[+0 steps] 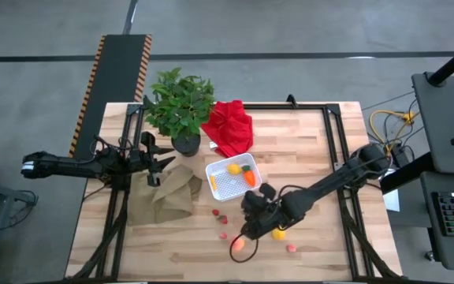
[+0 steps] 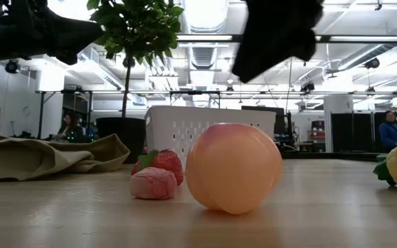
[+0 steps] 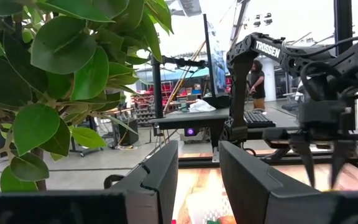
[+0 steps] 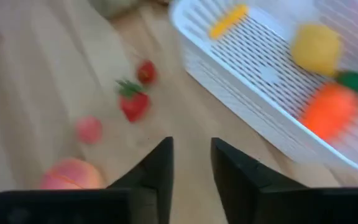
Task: Pick and placing Produce into tupperware
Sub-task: Put the red strawberry into the bin
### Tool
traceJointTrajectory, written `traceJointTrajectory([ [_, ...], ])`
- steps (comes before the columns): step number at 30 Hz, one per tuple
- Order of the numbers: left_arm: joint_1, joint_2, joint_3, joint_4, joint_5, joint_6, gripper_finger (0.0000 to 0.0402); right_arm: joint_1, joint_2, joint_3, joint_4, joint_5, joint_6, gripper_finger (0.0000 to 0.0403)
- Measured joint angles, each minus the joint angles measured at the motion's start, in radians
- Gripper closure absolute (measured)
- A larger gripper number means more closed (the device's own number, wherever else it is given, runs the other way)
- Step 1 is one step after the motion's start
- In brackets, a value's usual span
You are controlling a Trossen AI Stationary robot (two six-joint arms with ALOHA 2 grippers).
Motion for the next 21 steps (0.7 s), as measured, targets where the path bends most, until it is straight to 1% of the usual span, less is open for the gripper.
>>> traceJointTrajectory([
  [3, 0.000, 0.000, 0.000, 0.000, 0.000, 0.000, 0.0297, 0.000, 0.021, 0.002, 0.080, 0.000, -0.041, 0.0251],
  [7, 0.000, -0.002, 0.000, 0.001, 0.000, 0.000, 0.0297, 0.000, 0.044, 0.010, 0.103, 0.000, -0.033, 0.0193],
  [11, 0.000, -0.001, 0.000, 0.001, 0.000, 0.000, 0.0297, -0.002, 0.096, 0.010, 0.196, -0.004, -0.030, 0.0153],
  [15, 0.000, 0.000, 0.000, 0.001, 0.001, 0.000, 0.0297, -0.005, 0.165, 0.012, 0.315, -0.026, -0.061, 0.0135],
  [21, 0.000, 0.000, 0.000, -0.001, 0.005, 0.000, 0.0297, -0.011, 0.245, 0.048, 0.318, -0.023, -0.054, 0.0140],
])
